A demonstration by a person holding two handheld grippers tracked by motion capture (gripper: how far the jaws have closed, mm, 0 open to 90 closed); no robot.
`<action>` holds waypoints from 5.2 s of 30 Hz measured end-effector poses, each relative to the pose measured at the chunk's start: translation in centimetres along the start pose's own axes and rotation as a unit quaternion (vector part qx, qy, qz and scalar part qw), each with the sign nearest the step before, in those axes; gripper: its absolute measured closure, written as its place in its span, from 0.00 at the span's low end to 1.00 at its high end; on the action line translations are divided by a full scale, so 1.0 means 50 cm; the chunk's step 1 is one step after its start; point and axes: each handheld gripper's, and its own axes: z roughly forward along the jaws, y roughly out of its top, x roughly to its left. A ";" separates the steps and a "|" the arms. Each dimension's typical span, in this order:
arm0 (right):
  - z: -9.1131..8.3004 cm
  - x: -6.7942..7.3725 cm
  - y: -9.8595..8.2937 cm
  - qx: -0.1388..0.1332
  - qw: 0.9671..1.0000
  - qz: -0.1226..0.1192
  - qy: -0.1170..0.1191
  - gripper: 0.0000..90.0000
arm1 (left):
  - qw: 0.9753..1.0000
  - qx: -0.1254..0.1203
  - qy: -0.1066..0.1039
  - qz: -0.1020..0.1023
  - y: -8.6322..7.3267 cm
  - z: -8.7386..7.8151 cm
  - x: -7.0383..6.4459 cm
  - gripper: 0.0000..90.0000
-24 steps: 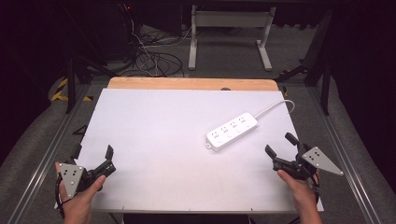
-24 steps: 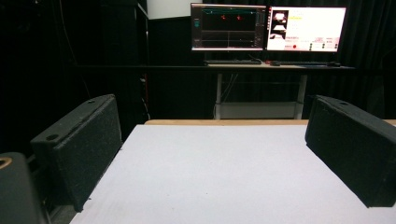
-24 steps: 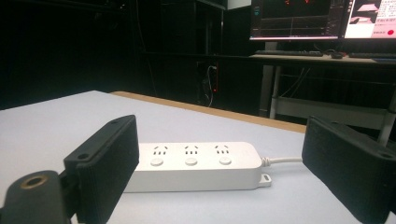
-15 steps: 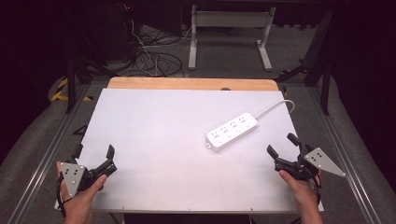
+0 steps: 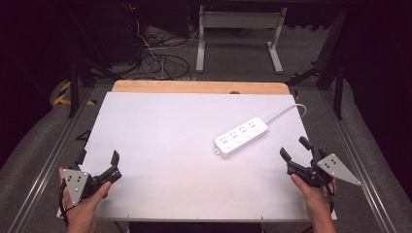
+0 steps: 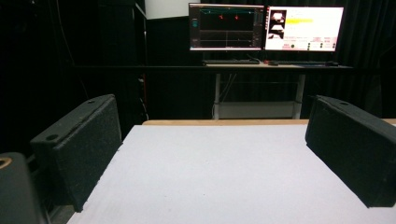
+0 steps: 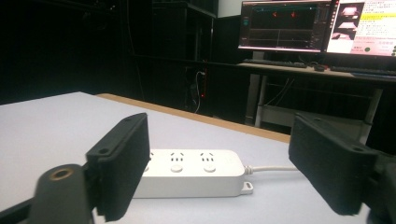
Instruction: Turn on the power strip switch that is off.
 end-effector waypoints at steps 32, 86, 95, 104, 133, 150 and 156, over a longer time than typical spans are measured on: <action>0.071 -0.029 0.108 0.115 0.992 0.039 0.017 1.00 | 1.000 0.007 0.000 0.007 -0.003 -0.004 0.002 0.05; 0.362 0.009 0.010 0.417 0.909 -0.008 -0.012 1.00 | 1.000 0.011 -0.012 0.012 -0.005 -0.005 -0.002 0.06; 0.363 0.011 0.005 0.415 0.910 0.003 -0.021 1.00 | 1.000 0.009 -0.011 0.012 -0.004 -0.007 0.000 0.06; 0.358 0.009 0.002 0.405 0.914 0.021 -0.027 1.00 | 1.000 0.011 -0.010 0.010 -0.004 -0.009 -0.001 0.06; 0.350 0.016 -0.008 0.369 0.929 0.012 -0.028 1.00 | 1.000 0.012 -0.010 0.004 -0.004 -0.006 0.000 0.06; 0.226 0.017 0.034 0.163 0.986 0.018 -0.010 1.00 | 1.000 0.014 -0.012 0.003 -0.005 -0.008 0.000 0.06; 0.159 0.020 0.042 0.114 0.993 0.027 -0.020 0.97 | 1.000 0.013 -0.010 0.002 -0.005 -0.004 -0.003 0.06</action>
